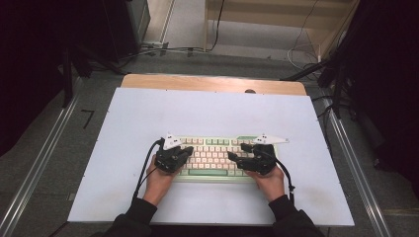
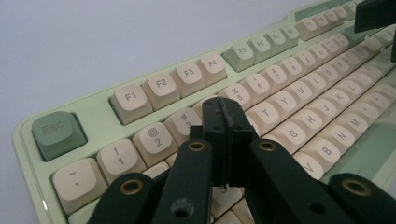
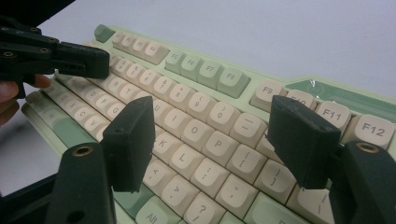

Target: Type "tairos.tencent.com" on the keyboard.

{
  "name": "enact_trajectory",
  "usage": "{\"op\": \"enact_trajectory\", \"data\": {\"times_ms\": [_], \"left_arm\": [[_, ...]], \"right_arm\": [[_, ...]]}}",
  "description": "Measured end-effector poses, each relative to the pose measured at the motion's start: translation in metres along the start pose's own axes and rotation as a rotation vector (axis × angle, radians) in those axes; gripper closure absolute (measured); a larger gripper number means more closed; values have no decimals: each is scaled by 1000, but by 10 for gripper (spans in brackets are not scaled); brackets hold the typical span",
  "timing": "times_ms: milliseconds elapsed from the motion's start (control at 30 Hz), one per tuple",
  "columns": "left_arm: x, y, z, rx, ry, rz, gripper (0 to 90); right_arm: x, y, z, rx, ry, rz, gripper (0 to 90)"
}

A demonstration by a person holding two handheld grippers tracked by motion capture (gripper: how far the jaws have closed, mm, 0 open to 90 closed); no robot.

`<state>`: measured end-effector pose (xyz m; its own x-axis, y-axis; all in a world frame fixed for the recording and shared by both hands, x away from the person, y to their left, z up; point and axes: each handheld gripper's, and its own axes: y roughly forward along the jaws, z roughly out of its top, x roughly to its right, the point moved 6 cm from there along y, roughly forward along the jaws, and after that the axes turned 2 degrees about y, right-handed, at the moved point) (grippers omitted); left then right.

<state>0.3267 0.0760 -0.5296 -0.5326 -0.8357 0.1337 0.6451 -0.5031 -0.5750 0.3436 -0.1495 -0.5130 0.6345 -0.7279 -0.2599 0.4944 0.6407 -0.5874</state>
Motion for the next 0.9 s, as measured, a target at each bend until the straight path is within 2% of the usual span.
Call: {"op": "enact_trajectory", "data": {"times_ms": [67, 233, 300, 467, 533, 667, 833, 900], "left_arm": [[0, 2, -2, -15, -2, -9, 900], [1, 1, -1, -7, -6, -22, 884], [1, -3, 1, 19, -9, -34, 792], [-4, -12, 5, 81, -32, -22, 575], [-9, -14, 5, 87, -47, -18, 508], [-19, -20, 4, 98, -81, 20, 387], [-28, -25, 5, 126, -132, 33, 385], [-30, -26, 5, 129, -136, 35, 385]], "right_arm": [[0, 0, 0, 0, -1, 0, 307], [0, 1, 0, -4, 0, 0, 307], [0, 0, 0, -3, 0, 1, 308], [0, 1, -1, -4, 1, 2, 308], [0, 1, -1, -5, 1, 2, 309], [-1, 0, -1, -3, 3, 1, 309], [-1, 0, -1, -2, 0, 2, 309], [-1, 0, -1, -3, 2, 2, 310]]}}
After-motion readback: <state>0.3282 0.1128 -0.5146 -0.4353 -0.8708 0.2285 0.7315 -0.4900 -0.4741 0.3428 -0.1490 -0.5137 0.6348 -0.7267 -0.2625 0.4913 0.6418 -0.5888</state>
